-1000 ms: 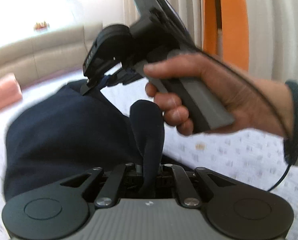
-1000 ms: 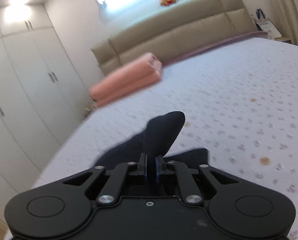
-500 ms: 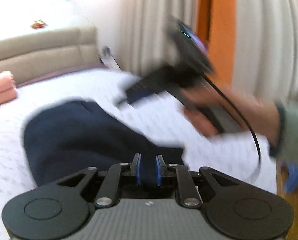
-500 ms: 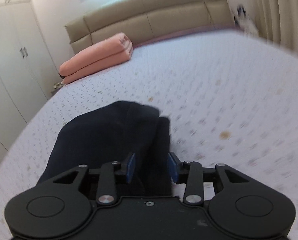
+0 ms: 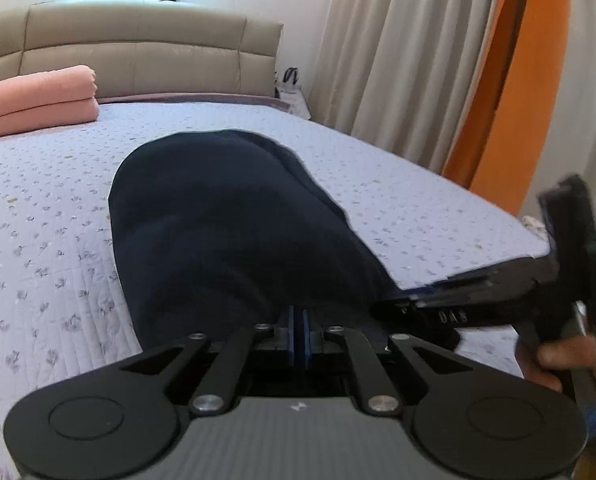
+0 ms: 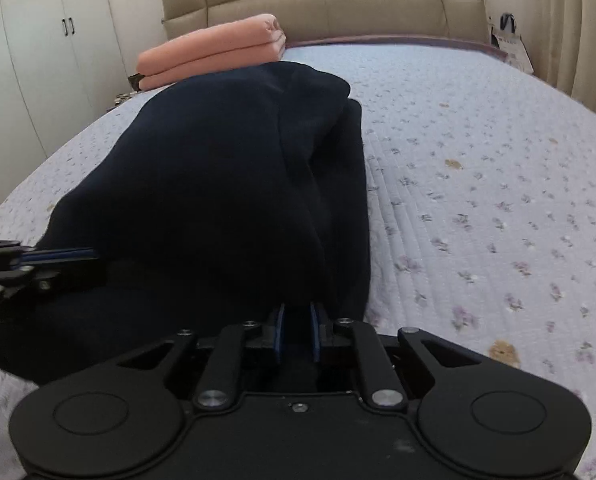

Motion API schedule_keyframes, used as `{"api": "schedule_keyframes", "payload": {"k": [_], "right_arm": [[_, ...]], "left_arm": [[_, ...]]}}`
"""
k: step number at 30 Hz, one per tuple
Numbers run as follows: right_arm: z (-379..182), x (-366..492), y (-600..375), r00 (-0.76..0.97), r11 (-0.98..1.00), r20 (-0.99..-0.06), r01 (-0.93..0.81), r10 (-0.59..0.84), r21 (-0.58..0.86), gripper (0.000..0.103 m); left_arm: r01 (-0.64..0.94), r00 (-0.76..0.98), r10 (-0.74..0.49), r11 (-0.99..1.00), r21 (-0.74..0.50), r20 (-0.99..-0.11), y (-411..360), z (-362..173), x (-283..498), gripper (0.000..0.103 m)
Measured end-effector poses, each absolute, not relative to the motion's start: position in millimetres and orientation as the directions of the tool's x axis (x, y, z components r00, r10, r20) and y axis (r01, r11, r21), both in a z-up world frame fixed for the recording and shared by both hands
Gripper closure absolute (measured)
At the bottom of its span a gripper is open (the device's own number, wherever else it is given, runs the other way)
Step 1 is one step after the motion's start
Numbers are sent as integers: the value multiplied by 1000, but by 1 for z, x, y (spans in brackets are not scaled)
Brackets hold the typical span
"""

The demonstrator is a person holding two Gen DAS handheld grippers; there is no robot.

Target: Fold large clothes

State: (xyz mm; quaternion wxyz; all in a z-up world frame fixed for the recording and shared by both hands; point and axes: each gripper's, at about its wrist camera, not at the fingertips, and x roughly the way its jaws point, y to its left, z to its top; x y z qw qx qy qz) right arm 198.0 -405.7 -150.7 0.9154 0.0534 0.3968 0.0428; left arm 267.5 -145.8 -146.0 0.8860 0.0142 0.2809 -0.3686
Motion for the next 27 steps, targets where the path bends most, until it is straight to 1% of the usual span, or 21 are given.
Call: {"api": "schedule_keyframes", "payload": {"k": [2,4,6,8,10,12,14,15,16,17,18,19,20,23,25,26,27], "right_arm": [[-133,201,-410,697,989,-705,-45,132,140,90],[-108,212,-412,766,990,-630,-61,128,127,88],[-88,235,-407,808,990,-574,-80,132,115,86],[-76,268,-396,836,982,-516,-142,186,124,86],[-76,304,-385,839,971,-490,-182,237,158,86],[-85,336,-371,821,962,-501,-215,272,170,86],[-106,366,-353,781,970,-576,-212,241,119,87],[-122,381,-350,756,978,-622,-186,204,94,90],[-140,395,-349,736,991,-666,-129,120,35,92],[-159,407,-354,712,997,-700,-73,46,-9,103],[-171,412,-366,699,999,-713,-31,49,39,103],[-171,412,-376,701,995,-709,-8,75,98,103],[-167,410,-379,703,993,-706,-2,87,121,103],[-156,394,-374,732,1000,-681,-9,10,4,103],[-140,377,-385,750,999,-661,25,-1,27,103],[-133,359,-390,763,998,-646,34,11,57,103],[-122,347,-395,778,996,-628,26,30,80,100]], "left_arm": [[690,551,-664,704,-171,-505,-142,-142,255,97],[702,565,-644,704,-110,-515,-146,-142,248,97],[703,577,-631,707,-79,-519,-153,-147,248,97],[704,573,-636,705,-87,-517,-152,-149,251,96],[706,574,-639,703,-85,-512,-152,-150,249,95],[709,573,-645,699,-89,-506,-149,-152,247,94],[716,565,-656,691,-97,-501,-147,-151,245,94],[721,559,-661,686,-101,-500,-146,-151,244,94],[727,549,-669,678,-109,-501,-145,-152,243,94],[735,537,-678,668,-117,-502,-144,-153,241,95],[744,524,-686,658,-121,-505,-143,-154,239,95],[746,523,-681,657,-111,-513,-142,-156,235,95],[747,523,-675,657,-101,-520,-141,-157,232,95],[759,475,-690,635,-144,-546,-132,-161,226,95],[764,473,-690,631,-135,-549,-125,-154,221,95],[766,485,-690,631,-120,-537,-122,-148,219,95],[766,501,-695,634,-110,-516,-118,-139,218,95]]}}
